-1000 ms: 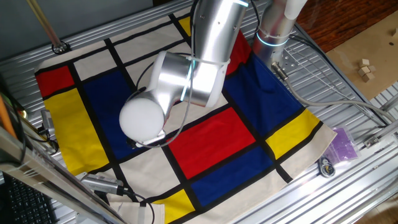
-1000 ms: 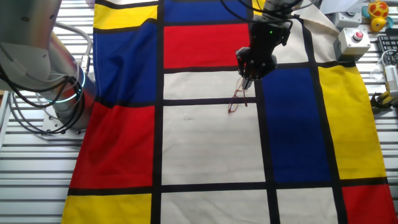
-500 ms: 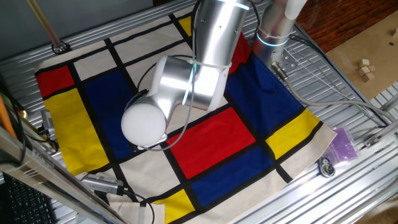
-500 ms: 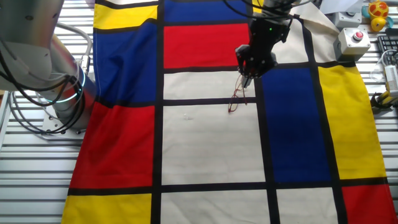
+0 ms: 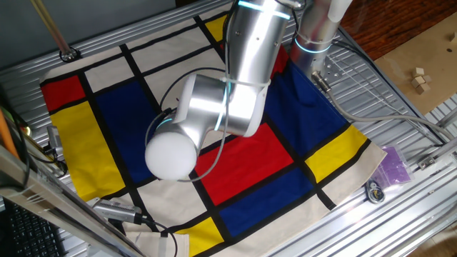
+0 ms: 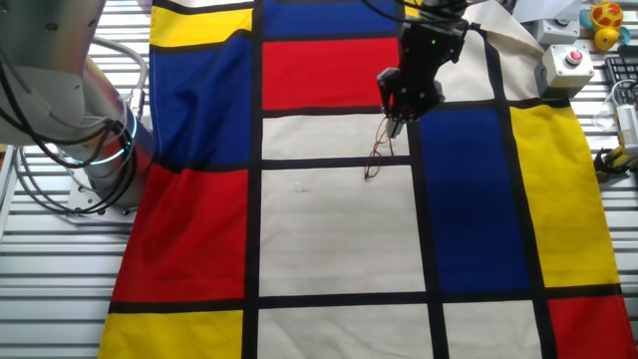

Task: Unfold the leg of the glasses (with one hand)

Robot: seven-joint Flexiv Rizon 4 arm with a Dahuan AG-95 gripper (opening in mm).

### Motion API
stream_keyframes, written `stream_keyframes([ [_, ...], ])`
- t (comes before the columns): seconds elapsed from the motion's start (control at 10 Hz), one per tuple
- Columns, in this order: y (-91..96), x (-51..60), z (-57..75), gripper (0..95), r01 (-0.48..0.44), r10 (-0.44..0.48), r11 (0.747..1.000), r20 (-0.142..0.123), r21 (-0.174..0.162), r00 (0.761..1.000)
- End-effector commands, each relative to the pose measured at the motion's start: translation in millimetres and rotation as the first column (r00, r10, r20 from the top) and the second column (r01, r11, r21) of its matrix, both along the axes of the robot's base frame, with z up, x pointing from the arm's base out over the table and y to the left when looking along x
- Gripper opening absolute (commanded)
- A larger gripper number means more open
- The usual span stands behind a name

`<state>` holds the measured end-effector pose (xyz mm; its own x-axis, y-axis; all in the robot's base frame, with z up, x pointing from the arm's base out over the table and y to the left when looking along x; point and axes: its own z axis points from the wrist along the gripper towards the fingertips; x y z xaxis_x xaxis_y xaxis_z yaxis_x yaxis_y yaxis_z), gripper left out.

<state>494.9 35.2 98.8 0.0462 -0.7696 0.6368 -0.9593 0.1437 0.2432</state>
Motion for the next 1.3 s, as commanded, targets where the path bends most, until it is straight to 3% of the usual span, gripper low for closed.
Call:
stream_keyframes([
  [0.1, 1.4, 0.3, 2.3, 0.0, -0.006, 0.006, 1.0, -0.007, -0.012, 1.0],
  [0.7, 4.9, -0.4, 6.1, 0.0, -0.014, 0.013, 1.0, -0.01, -0.018, 1.0],
  [1.3, 15.2, -8.5, 14.9, 0.0, -0.014, 0.014, 1.0, -0.01, -0.018, 1.0],
])
